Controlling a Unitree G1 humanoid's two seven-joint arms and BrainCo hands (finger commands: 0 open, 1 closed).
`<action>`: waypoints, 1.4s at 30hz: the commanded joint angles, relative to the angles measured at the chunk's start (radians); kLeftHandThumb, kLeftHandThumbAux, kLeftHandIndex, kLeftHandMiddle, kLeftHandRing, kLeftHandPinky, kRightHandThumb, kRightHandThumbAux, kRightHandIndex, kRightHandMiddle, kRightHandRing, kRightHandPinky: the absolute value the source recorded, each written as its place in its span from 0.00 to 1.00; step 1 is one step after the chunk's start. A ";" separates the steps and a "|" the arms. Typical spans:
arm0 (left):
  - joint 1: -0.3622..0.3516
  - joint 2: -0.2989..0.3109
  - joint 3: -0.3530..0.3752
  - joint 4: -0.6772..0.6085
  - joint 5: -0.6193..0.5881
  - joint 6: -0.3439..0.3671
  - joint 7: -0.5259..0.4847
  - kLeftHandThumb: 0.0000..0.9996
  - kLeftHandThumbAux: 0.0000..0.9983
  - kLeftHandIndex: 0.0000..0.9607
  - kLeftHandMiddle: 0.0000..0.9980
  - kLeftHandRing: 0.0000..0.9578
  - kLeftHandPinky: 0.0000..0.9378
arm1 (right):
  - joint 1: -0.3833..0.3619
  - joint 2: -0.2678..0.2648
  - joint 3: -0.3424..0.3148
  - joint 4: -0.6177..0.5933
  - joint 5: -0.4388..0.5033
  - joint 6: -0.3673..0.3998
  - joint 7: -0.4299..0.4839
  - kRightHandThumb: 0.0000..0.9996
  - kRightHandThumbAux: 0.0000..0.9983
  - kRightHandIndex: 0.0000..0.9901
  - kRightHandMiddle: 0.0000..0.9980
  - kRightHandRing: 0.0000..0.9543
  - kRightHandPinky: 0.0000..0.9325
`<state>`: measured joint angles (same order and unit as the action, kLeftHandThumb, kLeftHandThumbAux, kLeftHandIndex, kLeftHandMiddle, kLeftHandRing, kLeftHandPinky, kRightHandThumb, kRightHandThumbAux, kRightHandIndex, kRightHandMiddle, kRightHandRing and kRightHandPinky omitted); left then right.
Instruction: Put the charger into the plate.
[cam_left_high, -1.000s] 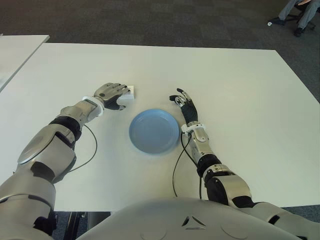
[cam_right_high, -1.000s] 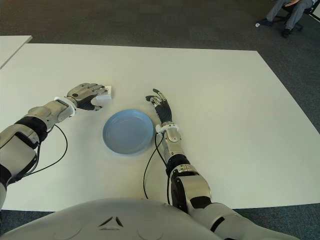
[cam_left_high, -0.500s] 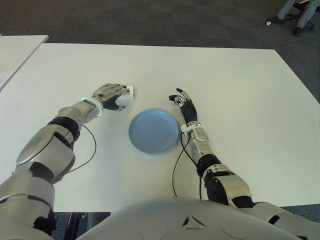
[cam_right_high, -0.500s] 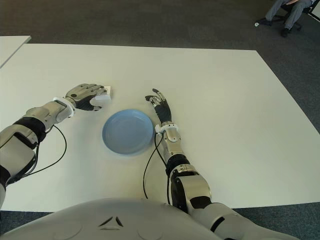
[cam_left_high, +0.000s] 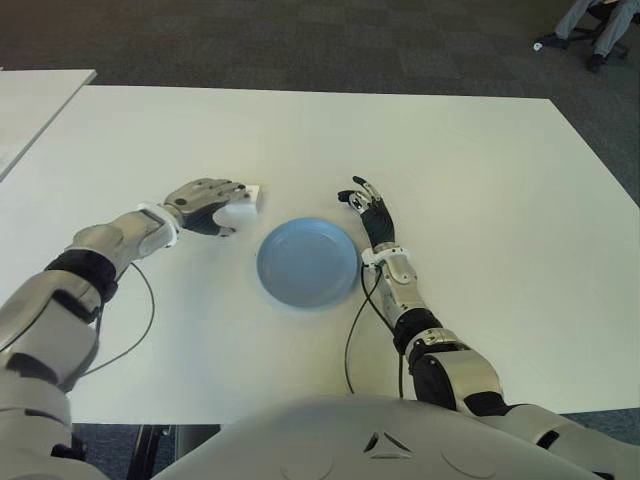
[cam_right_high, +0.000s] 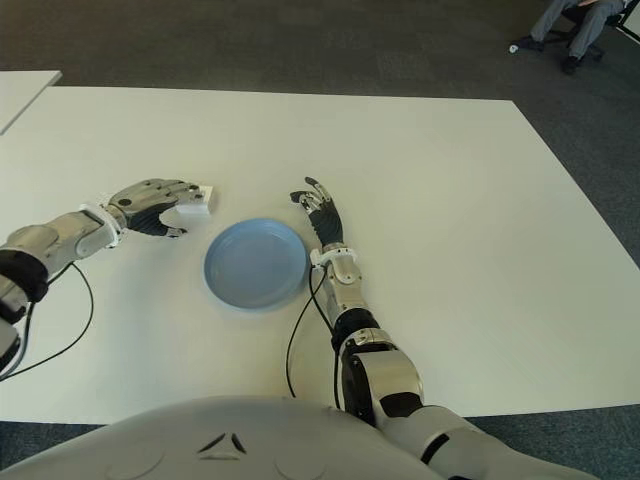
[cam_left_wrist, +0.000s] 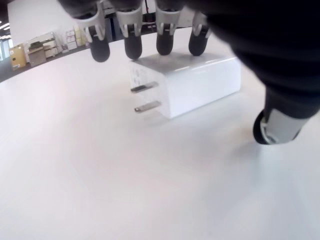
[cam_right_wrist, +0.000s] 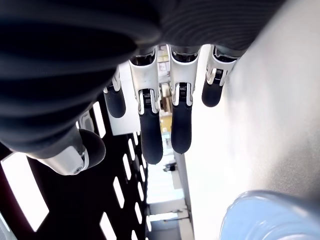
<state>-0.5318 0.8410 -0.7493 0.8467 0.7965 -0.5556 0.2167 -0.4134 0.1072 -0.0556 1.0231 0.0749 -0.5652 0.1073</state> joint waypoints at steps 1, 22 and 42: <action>0.183 0.063 -0.043 -0.089 0.079 -0.023 -0.062 0.00 0.47 0.00 0.00 0.00 0.00 | 0.027 0.039 -0.010 0.043 0.011 0.030 0.004 0.00 0.53 0.14 0.39 0.32 0.12; 0.549 0.244 0.180 -0.498 0.053 0.077 -0.046 0.00 0.42 0.00 0.00 0.00 0.00 | 0.032 0.028 -0.007 0.026 0.002 0.023 0.007 0.00 0.48 0.13 0.35 0.31 0.15; 0.699 0.244 0.347 -0.622 0.051 0.101 -0.024 0.00 0.44 0.00 0.00 0.00 0.00 | 0.014 0.016 -0.021 0.055 0.007 0.023 0.028 0.00 0.48 0.13 0.34 0.30 0.13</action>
<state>0.1120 1.1006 -0.3857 0.2196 0.8077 -0.4553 0.2306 -0.4142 0.1066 -0.0671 1.0371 0.0759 -0.5757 0.1344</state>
